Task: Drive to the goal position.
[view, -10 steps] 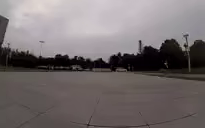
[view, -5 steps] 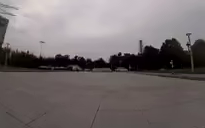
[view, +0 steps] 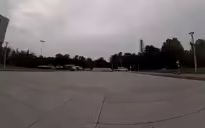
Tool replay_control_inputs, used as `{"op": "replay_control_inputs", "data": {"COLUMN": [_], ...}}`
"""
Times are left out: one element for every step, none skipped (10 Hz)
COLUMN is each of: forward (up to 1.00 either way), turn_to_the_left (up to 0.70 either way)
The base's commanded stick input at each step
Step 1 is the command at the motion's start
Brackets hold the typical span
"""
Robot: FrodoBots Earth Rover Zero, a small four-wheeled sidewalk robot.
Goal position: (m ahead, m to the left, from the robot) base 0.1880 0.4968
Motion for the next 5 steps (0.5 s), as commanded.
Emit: {"op": "replay_control_inputs", "data": {"forward": [0.70,0.70,0.70,0.70,0.70], "turn_to_the_left": [0.01,0.01,0.01,0.01,0.01]}}
